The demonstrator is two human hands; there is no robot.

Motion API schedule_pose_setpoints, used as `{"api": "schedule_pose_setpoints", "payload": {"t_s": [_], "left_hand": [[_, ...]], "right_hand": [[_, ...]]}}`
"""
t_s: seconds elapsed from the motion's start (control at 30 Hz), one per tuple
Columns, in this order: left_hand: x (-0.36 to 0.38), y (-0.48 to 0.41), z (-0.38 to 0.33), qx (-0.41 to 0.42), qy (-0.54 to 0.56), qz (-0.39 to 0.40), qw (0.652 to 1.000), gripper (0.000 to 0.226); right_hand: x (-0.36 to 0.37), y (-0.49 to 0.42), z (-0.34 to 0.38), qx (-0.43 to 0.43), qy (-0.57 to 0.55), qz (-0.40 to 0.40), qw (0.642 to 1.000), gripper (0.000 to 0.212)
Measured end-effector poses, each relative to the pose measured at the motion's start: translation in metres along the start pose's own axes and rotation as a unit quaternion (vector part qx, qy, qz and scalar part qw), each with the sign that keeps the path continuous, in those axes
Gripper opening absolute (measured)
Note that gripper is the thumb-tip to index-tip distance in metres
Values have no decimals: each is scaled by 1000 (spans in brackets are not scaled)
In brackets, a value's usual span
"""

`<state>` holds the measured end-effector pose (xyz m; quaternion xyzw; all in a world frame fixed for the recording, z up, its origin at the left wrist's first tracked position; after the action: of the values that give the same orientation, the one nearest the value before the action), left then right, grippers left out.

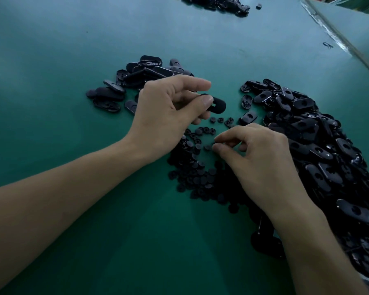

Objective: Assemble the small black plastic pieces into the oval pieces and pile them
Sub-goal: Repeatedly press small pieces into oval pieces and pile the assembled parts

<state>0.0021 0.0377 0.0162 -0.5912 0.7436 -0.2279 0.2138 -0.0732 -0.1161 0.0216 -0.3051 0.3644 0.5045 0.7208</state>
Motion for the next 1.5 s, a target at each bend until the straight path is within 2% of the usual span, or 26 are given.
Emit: {"api": "schedule_pose_setpoints", "payload": {"t_s": [0.3,0.57,0.7,0.83,1.1,1.5], "left_hand": [[1,0,0,7,-9,5,1000,20],[1,1,0,-3,-5,9,1000,23],[3,1,-2,5,-9,20,1000,24],[3,1,-1,2,-10,26,1000,23],[4,2,-1,-2,-7,26,1000,23],[6,2,-2,4,-16,39,999,21]], "right_hand": [[1,-1,5,-22,-4,-26,999,9],[-19,1,4,-2,-184,-51,982,15],[-23,-1,1,-1,-227,-51,973,16],[-19,-3,-2,3,-230,-29,973,26],[-20,-3,1,-10,-262,-21,965,23],[-16,-6,-6,39,-369,23,928,17]]}}
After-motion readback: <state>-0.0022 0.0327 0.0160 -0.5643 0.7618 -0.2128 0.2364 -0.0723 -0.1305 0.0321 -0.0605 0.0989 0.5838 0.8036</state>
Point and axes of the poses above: each hand's wrist, its own y-axis away from the middle knuckle, its own x-axis out of the palm, z = x × y, the point moved 7 cm from there along -y, towards the middle knuckle, and after that the axes turned 15 degrees about x, right-handed, at the moved point
